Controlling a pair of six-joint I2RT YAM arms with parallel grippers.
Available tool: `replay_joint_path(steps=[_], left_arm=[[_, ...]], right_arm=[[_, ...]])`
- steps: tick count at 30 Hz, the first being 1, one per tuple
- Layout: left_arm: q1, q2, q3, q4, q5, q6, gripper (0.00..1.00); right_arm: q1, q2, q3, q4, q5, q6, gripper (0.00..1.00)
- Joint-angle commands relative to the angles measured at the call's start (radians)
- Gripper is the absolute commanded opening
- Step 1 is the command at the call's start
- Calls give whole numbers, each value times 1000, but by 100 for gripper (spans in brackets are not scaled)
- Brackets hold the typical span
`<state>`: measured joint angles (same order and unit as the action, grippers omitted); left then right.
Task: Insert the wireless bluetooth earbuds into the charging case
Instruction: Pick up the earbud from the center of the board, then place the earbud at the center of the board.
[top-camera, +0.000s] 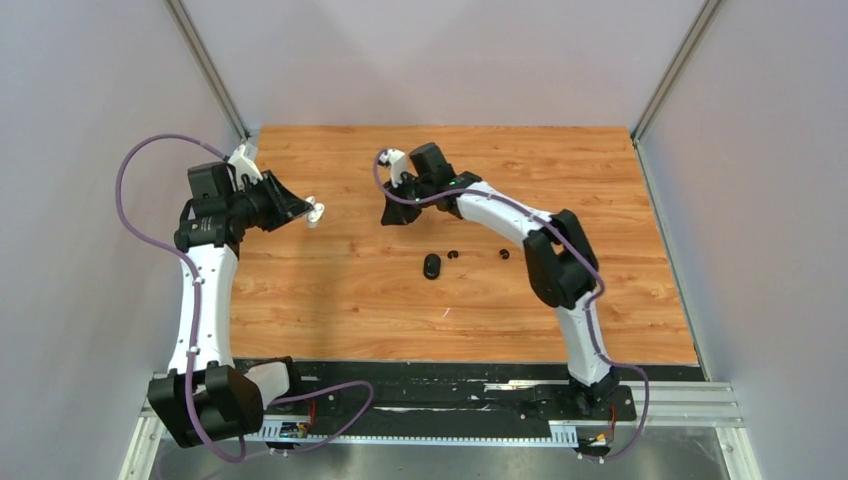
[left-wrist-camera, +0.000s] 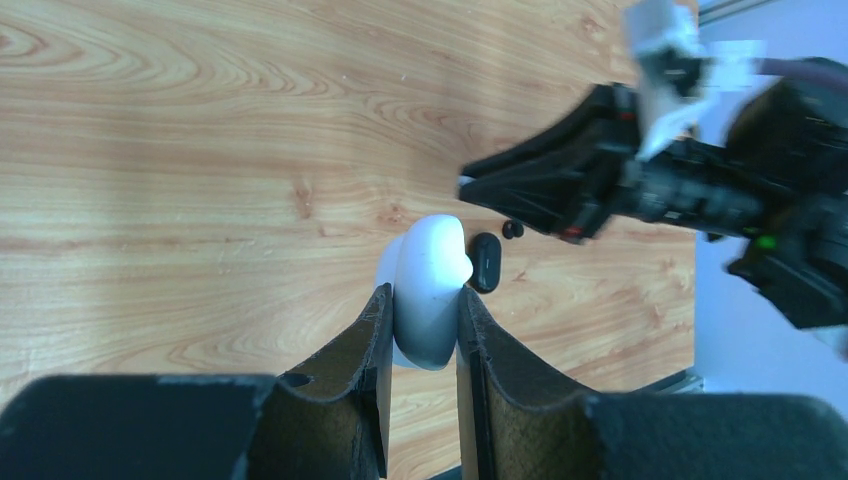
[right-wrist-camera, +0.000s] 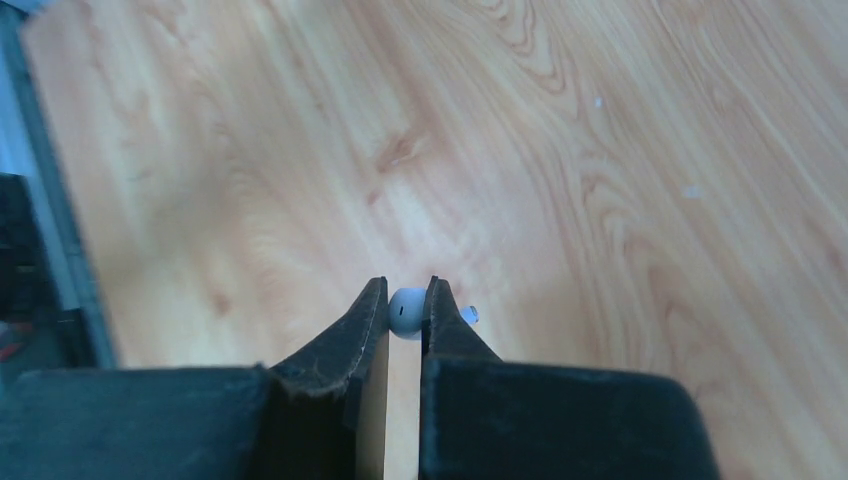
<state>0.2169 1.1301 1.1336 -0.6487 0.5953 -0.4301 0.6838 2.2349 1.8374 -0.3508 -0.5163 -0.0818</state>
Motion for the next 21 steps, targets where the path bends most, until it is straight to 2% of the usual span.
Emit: replay_joint_path(steps=[1,5,8,11,18,21], left_arm=[[7,9,-6,78,45,-32,0],[7,25,-13,96,58,-48,0],[2,47,-14,110,63,-57,0],[-18,81,-1,110,52,-50,0],[-100,168,63,94,25,-28,0],[-117,206,97,87,12,-17,0]], right_arm=[[-37,-238,-183,29,-32,296,0],[-99,-388,-404,16,115,469,0],[-127,-491,-543,-83,432,648,0],[-160,-555,-647,-176,590,834,0],[-183,-548,-728,-367,622,1150,0],[-190,-509,-731,-404,592,1240,5]])
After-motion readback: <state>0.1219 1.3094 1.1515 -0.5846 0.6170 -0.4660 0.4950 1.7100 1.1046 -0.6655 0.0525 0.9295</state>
